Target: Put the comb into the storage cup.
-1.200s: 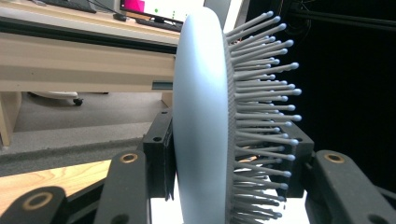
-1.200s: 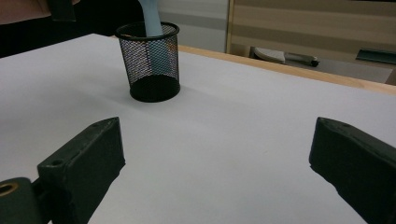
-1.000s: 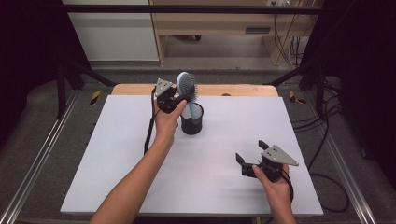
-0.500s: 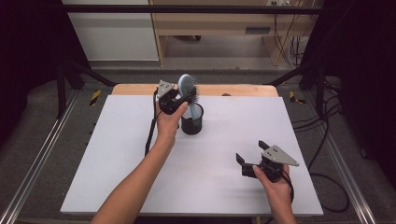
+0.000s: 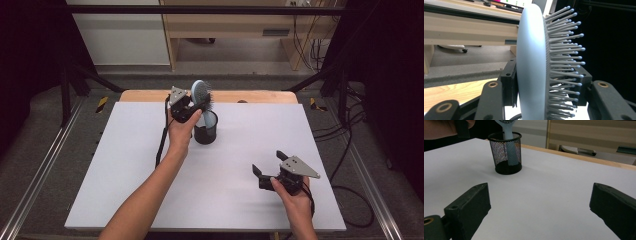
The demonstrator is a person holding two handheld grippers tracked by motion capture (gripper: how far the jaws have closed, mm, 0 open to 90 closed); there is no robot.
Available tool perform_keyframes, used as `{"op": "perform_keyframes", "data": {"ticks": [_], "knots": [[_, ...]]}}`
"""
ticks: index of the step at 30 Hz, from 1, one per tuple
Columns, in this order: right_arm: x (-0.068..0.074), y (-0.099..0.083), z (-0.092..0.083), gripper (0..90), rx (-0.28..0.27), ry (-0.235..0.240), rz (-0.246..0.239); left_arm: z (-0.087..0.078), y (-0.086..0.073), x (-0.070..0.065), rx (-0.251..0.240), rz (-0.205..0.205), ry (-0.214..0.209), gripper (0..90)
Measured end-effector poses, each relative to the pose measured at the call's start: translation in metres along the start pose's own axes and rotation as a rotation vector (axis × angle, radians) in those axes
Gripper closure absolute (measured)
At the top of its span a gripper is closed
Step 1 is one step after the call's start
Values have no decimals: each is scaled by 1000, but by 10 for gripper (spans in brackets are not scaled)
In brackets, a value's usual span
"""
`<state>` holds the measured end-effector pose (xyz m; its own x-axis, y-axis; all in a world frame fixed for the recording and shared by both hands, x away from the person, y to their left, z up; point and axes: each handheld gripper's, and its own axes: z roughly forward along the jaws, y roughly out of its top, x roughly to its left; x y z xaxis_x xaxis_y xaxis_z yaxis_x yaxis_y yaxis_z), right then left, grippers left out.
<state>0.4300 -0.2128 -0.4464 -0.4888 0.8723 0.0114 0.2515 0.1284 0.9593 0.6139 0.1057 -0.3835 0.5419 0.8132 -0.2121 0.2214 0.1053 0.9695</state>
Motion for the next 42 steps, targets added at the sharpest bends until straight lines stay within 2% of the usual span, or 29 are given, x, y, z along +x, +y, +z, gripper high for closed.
{"op": "perform_keyframes", "data": {"ticks": [18, 40, 42], "knots": [[0, 0, 0, 34, 5, -1, -7, 2, -7, 0, 8, -2, -7, 496], [0, 0, 1, 34, 6, 1, -7, -7, -6, 22, 40, -34, 4, 443], [0, 0, 1, 34, 5, 0, -11, -8, -6, 23, 48, -10, 24, 432]]}}
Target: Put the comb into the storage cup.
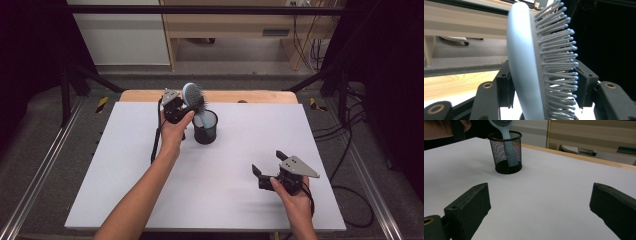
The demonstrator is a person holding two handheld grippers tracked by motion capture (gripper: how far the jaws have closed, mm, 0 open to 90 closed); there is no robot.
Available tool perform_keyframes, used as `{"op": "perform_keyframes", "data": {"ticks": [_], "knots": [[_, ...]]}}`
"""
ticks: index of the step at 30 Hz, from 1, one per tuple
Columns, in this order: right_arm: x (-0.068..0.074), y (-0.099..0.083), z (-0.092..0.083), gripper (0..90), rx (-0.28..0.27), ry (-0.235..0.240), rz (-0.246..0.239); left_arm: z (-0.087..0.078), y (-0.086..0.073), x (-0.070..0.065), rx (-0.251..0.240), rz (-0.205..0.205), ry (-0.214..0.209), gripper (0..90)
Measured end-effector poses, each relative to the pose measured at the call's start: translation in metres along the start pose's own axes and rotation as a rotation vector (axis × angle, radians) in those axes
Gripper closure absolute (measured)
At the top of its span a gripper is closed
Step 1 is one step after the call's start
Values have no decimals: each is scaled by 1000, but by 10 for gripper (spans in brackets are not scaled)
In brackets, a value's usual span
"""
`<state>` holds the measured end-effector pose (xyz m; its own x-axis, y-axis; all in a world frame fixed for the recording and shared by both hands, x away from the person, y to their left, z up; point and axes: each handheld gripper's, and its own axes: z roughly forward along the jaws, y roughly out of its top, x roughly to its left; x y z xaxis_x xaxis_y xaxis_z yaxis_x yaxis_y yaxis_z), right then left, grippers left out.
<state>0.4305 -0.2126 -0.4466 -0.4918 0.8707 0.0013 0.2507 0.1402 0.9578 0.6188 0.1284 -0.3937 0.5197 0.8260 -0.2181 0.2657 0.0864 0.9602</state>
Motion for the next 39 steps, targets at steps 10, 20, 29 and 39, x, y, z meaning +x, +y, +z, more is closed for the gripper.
{"op": "perform_keyframes", "data": {"ticks": [10, 20, 29, 39], "knots": [[1, 0, 0, 34, 2, -1, -8, -1, -1, 2, -3, 5, -9, 420], [1, 0, 0, 34, 4, -1, -9, -3, -2, 5, 3, 29, -21, 400], [1, 0, 0, 34, 6, -1, -11, -4, -5, 8, -1, 21, -22, 348], [1, -1, 0, 34, 9, 0, -14, -3, -6, 7, 0, 34, -26, 296]]}}
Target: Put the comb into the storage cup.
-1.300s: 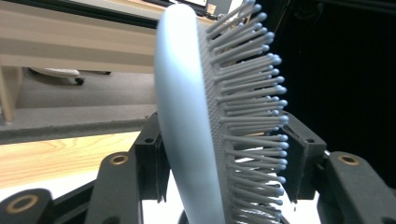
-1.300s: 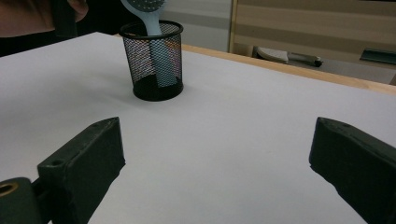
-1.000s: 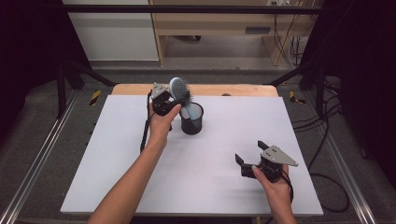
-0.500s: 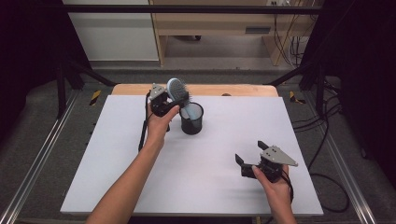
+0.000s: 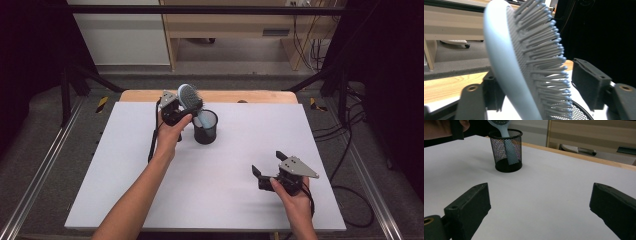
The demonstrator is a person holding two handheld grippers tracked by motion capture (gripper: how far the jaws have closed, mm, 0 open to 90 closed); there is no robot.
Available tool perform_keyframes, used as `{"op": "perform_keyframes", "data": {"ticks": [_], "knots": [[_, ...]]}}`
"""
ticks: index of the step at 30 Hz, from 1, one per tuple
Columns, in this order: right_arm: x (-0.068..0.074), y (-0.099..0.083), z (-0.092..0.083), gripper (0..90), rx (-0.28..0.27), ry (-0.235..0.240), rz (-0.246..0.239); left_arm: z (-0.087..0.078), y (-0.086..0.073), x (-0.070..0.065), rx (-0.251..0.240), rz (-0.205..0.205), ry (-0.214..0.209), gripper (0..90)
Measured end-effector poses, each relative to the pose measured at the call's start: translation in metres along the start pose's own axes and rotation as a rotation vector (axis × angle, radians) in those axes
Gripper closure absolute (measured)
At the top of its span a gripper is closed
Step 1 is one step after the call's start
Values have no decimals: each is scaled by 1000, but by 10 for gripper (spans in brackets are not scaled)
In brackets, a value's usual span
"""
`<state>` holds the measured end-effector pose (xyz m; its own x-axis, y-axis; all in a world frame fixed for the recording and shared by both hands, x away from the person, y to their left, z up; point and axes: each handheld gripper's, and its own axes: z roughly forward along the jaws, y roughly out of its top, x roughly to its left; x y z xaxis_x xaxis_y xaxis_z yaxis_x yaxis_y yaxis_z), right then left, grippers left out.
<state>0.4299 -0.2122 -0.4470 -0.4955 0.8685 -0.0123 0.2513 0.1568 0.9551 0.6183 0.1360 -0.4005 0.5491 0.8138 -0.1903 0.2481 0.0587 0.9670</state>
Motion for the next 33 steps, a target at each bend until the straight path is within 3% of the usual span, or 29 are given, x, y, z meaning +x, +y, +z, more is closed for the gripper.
{"op": "perform_keyframes", "data": {"ticks": [6, 15, 33], "knots": [[1, 0, 0, 34, 2, 2, -1, 1, -1, 1, 11, -25, -1, 175], [1, 0, 1, 34, 13, 12, 4, 3, -2, -1, 8, -31, -29, 64], [3, 0, 2, 34, 19, 16, -7, 3, -2, 0, 13, -8, -22, 56]]}}
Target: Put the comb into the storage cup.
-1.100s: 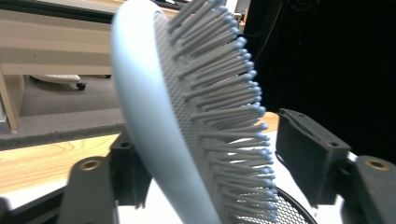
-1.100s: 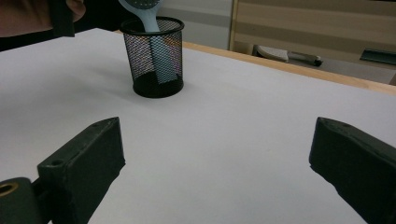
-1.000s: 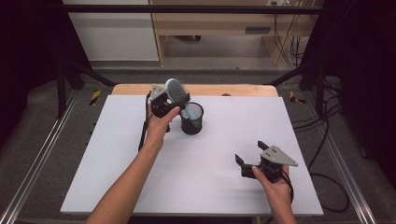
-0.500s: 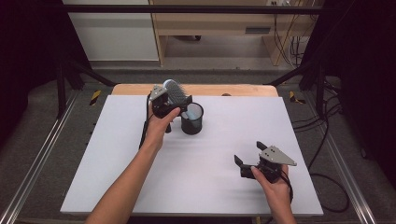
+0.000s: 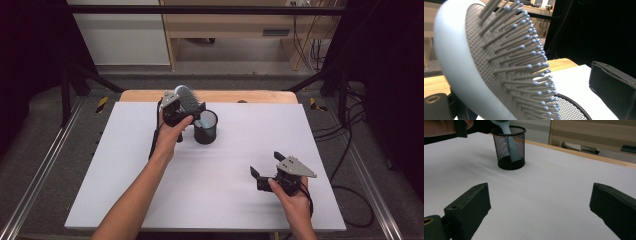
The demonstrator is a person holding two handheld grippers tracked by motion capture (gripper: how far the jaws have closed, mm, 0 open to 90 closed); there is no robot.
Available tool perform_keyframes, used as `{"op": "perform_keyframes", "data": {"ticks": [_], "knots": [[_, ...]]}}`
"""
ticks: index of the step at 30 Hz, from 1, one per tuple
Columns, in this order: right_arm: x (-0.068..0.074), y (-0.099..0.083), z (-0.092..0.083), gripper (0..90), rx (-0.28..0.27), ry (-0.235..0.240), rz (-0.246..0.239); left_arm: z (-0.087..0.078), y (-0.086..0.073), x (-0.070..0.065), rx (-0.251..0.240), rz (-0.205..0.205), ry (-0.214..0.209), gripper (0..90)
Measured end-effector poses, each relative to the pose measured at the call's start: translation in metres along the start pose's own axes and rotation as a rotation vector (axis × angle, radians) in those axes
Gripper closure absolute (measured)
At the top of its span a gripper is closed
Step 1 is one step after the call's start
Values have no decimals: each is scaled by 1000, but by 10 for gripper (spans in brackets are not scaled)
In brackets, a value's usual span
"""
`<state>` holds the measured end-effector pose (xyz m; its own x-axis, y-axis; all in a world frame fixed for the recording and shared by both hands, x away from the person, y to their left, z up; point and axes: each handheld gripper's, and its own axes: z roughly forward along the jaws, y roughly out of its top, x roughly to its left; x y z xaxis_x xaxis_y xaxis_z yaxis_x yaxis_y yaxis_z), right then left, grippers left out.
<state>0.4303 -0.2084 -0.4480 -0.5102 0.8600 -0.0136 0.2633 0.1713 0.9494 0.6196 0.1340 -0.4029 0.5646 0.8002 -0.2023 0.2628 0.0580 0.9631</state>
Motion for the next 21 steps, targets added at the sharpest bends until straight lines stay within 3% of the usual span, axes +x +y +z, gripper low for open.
{"op": "perform_keyframes", "data": {"ticks": [16, 21], "knots": [[0, 0, 0, 34, 1, 3, -2, -1, -3, 3, 6, 2, 13, 61], [0, 0, 0, 34, 3, 4, -3, -3, -4, 3, 11, 24, 19, 60]]}}
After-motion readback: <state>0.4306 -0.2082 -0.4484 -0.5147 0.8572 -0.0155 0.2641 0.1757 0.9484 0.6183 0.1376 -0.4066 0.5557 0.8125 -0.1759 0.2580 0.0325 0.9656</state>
